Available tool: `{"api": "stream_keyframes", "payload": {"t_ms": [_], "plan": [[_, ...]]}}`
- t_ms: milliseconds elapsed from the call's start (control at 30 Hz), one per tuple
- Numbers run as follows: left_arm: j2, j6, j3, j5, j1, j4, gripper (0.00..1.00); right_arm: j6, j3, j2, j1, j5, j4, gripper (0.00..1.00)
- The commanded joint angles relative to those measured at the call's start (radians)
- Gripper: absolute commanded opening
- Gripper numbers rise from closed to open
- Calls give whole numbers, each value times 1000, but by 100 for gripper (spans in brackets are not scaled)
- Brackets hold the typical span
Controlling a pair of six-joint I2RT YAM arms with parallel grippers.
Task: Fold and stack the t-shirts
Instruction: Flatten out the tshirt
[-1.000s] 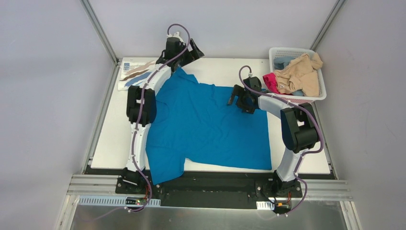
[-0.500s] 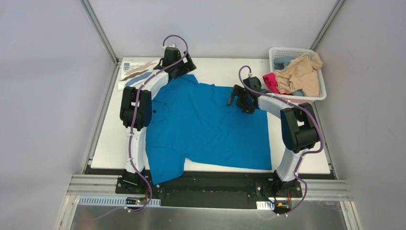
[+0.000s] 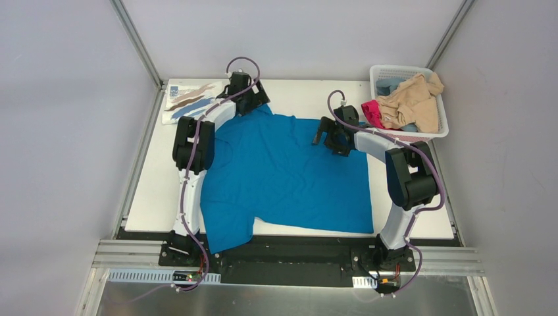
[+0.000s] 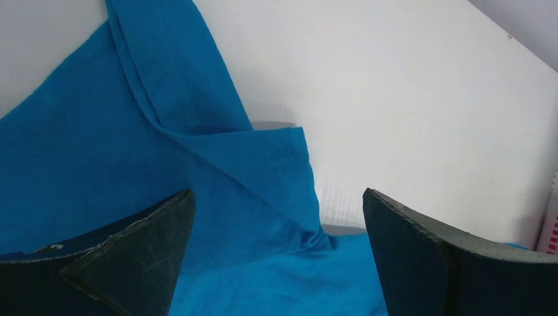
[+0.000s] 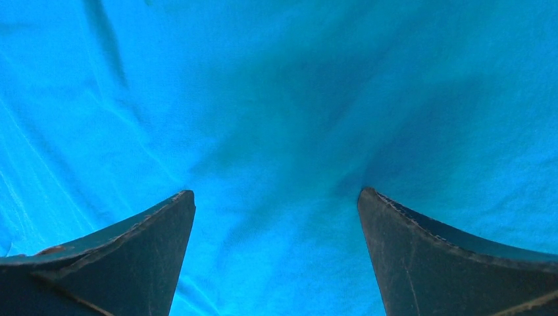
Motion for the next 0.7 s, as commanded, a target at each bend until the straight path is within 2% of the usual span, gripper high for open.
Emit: {"api": "stream_keyframes", "payload": {"t_ms": [0, 400, 667], "plan": [[41, -33, 93, -21, 13, 16, 99, -17, -28, 22, -1, 33, -82, 99], [156, -113, 239, 34, 12, 132, 99, -24, -13, 39, -1, 38, -99, 99], [366, -157, 555, 159, -1, 154, 99, -23, -19, 39, 0, 38, -97, 99]]}}
